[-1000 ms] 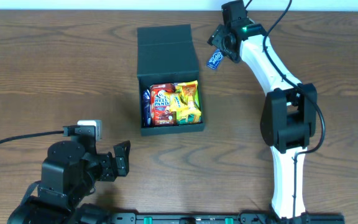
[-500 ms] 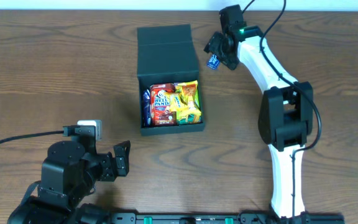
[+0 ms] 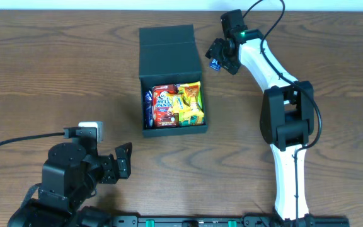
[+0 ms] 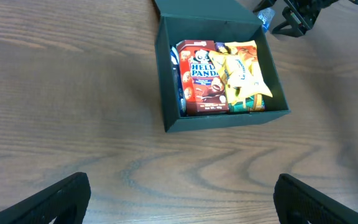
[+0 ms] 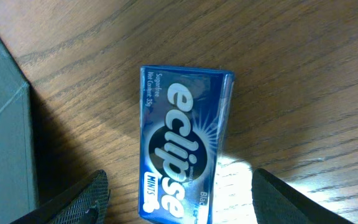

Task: Pack container
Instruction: 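Grasp the blue Eclipse mints tin with the right gripper, then carry the Eclipse tin into the black box's left side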

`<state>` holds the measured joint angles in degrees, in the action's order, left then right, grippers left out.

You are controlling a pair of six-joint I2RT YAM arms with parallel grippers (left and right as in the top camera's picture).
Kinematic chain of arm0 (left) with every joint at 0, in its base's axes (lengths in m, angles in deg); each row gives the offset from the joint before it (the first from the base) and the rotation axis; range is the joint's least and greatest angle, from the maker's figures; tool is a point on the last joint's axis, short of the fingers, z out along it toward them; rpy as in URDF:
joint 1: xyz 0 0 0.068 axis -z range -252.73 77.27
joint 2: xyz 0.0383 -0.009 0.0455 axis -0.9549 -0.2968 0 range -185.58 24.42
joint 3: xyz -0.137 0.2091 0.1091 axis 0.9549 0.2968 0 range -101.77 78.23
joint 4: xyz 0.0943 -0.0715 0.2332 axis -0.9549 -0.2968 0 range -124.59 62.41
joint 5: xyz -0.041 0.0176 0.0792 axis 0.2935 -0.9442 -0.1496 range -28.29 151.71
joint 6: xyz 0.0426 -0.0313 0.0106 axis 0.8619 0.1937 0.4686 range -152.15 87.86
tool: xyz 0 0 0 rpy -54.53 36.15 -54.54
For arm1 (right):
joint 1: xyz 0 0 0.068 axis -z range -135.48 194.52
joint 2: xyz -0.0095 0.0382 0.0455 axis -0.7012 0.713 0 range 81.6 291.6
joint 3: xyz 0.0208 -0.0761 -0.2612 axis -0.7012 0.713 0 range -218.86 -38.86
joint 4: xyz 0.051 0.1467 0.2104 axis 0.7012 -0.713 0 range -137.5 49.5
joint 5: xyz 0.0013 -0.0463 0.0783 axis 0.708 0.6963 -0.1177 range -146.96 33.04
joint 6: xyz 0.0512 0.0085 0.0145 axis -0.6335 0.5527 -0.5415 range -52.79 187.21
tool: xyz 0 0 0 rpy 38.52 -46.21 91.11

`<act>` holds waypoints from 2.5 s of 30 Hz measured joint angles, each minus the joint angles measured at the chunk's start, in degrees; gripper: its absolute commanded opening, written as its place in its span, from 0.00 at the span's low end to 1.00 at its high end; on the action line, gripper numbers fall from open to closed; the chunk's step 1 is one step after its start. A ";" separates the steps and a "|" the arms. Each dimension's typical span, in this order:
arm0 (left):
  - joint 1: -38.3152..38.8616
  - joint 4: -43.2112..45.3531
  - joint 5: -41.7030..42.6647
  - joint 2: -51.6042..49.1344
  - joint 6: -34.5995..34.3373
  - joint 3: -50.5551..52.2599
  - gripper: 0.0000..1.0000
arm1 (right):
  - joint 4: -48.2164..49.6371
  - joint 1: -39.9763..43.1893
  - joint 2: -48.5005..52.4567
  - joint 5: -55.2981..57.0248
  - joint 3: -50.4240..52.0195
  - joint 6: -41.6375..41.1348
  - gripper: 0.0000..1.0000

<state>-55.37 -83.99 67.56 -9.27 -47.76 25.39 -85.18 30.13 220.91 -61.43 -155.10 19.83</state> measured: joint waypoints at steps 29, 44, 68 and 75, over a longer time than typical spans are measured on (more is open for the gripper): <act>0.00 0.00 0.00 0.00 0.00 0.00 0.95 | -10.97 1.42 6.58 -4.07 -11.54 3.15 0.64; 0.00 0.00 0.00 0.00 0.00 0.00 0.95 | -16.04 1.70 6.60 -1.46 -11.74 6.91 0.49; 0.00 0.00 0.00 0.00 0.00 0.00 0.95 | -11.74 0.90 7.13 6.45 -11.76 35.34 0.30; 0.00 0.00 0.00 0.00 0.00 0.00 0.95 | -11.37 0.04 7.21 7.26 -11.85 37.92 0.02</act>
<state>-55.37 -83.99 67.56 -9.27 -47.76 25.39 -96.55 30.17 228.12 -54.17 -166.95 57.75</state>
